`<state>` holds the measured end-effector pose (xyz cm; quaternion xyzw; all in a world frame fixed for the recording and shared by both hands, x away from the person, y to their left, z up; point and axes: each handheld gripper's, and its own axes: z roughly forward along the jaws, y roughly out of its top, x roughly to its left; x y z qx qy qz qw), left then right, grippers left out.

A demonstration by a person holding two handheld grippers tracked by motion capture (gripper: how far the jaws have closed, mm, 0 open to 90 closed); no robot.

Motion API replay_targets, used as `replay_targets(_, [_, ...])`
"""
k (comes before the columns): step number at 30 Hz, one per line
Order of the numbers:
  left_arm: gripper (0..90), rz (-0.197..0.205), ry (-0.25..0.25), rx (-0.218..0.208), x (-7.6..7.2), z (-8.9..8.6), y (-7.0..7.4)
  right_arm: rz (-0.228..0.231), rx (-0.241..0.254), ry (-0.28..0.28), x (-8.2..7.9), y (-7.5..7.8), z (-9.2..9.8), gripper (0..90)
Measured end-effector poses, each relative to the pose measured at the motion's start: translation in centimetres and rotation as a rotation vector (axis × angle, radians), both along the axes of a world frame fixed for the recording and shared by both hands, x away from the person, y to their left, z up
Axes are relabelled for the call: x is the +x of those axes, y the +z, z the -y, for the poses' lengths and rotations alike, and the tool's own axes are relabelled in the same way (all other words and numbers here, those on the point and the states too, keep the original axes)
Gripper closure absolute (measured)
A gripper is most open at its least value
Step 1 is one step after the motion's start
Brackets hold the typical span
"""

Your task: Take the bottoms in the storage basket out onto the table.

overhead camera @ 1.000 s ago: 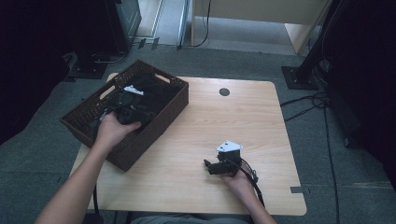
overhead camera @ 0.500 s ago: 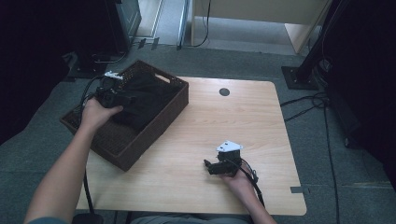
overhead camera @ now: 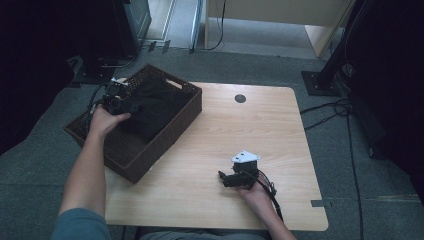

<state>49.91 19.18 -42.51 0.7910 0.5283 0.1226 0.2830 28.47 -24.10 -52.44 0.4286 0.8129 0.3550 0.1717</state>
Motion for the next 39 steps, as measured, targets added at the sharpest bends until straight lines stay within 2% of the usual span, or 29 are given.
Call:
replay_targets(3, [12.5, -0.004, 0.019, -0.006, 0.5, 0.0, -0.9, 0.0, 0.0, 0.0, 0.0, 0.0, 0.0, 6.7])
replay_targets(5, [13.3, -0.017, 0.026, -0.03, 0.8, 0.0, -1.4, 0.001, 0.001, -0.001, 0.0, 0.0, 0.0, 6.7])
replay_targets(10, [13.4, -0.041, 0.011, 0.019, 1.3, 0.4, -3.4, -0.001, 0.001, -0.004, -0.1, 0.0, 0.0, 6.8])
replay_targets(12, [13.1, -0.039, 0.008, 0.034, 1.4, 0.4, -3.8, 0.001, 0.0, -0.002, 0.0, 0.0, 0.0, 6.8])
replay_targets(17, [11.5, -0.034, -0.012, 0.042, 1.7, 0.2, -4.8, -0.001, 0.0, -0.004, 0.0, 0.0, 0.0, 6.8])
replay_targets(20, [9.0, -0.025, 0.0, 0.073, 1.8, 0.5, -5.5, 0.0, 0.001, -0.004, 0.0, 0.0, 0.0, 6.8])
replay_targets(23, [8.1, -0.013, 0.007, 0.096, 1.6, 0.8, -5.7, 0.0, 0.0, -0.003, 0.0, 0.0, 0.0, 6.8])
replay_targets(27, [8.6, -0.051, 0.029, 0.101, 1.5, 0.4, -4.9, 0.0, 0.001, -0.003, 0.0, 0.0, 0.0, 6.8])
replay_targets(31, [9.6, -0.054, 0.031, 0.13, 0.7, -0.1, -4.8, 0.0, 0.0, -0.003, -0.1, 0.0, 0.0, 6.8])
replay_targets(35, [13.8, -0.047, 0.056, 0.102, 0.6, -0.3, -5.2, -0.001, 0.002, -0.004, -0.2, 0.0, 0.0, 6.8])
replay_targets(37, [13.4, -0.054, 0.091, 0.074, 0.7, -0.3, -5.6, -0.002, 0.003, -0.005, -0.3, 0.0, 0.0, 6.8])
replay_targets(39, [13.8, -0.046, 0.095, 0.08, 0.7, -0.2, -5.7, -0.002, 0.003, -0.005, -0.3, 0.0, 0.0, 6.8])
